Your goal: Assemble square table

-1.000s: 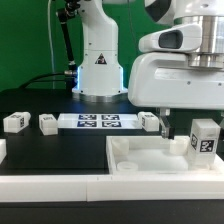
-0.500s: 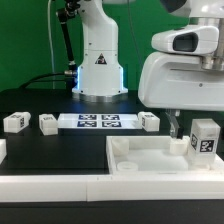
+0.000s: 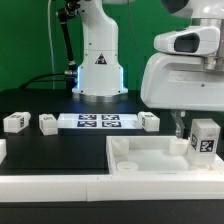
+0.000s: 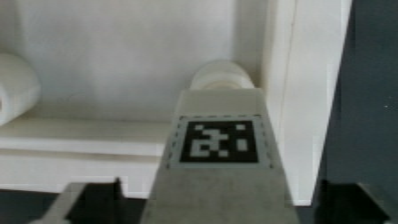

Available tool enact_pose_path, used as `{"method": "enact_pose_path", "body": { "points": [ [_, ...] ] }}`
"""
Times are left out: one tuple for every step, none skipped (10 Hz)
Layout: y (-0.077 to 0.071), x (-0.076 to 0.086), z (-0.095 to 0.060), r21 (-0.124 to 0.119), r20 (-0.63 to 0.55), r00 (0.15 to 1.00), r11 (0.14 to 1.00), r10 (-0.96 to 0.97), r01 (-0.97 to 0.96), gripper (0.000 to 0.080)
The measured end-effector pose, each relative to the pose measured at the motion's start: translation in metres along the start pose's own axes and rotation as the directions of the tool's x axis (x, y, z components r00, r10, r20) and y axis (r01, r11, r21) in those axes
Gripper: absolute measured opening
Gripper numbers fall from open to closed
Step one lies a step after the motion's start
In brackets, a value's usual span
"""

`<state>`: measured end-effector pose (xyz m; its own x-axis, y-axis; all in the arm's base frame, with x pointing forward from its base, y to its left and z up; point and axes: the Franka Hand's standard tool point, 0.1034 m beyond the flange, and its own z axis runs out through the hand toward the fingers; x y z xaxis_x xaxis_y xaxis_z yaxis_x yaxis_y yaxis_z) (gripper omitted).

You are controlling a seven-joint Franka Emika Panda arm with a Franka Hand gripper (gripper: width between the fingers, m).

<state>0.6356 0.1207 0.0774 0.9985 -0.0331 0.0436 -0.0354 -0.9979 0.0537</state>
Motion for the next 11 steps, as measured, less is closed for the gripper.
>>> {"method": "enact_pose_path", "body": {
  "points": [
    [0.000, 0.000, 0.000, 0.000, 0.000, 0.998, 0.998, 0.059, -0.059, 0.0366],
    [0.000, 0.000, 0.000, 0.000, 0.000, 0.995, 0.995, 0.101, -0.101, 0.0287],
    [0.000, 0.000, 0.000, 0.000, 0.000, 0.983, 0.983, 0.183, -0.183, 0.0287],
    [0.001, 0.003, 0.002, 0.020, -0.035, 0.964, 0.964, 0.264, -0.264, 0.0287],
    [0.003, 0.002, 0.003, 0.083, -0.124, 0.927, 0.934, 0.355, -0.346, 0.0288],
    [0.003, -0.003, 0.002, 0.116, -0.135, 0.862, 0.872, 0.488, -0.476, 0.0288],
    [0.005, -0.003, 0.002, 0.132, -0.129, 0.807, 0.817, 0.576, -0.562, 0.0288],
    [0.005, -0.004, 0.002, 0.142, -0.113, 0.756, 0.763, 0.645, -0.630, 0.0288],
    [0.006, -0.005, 0.002, 0.163, -0.080, 0.667, 0.670, 0.741, -0.725, 0.0288],
    [0.010, -0.004, 0.003, 0.211, -0.055, 0.573, 0.571, 0.818, -0.794, 0.0288],
    [0.010, -0.008, 0.003, 0.249, -0.026, 0.488, 0.478, 0.872, -0.842, 0.0291]
  ]
}}
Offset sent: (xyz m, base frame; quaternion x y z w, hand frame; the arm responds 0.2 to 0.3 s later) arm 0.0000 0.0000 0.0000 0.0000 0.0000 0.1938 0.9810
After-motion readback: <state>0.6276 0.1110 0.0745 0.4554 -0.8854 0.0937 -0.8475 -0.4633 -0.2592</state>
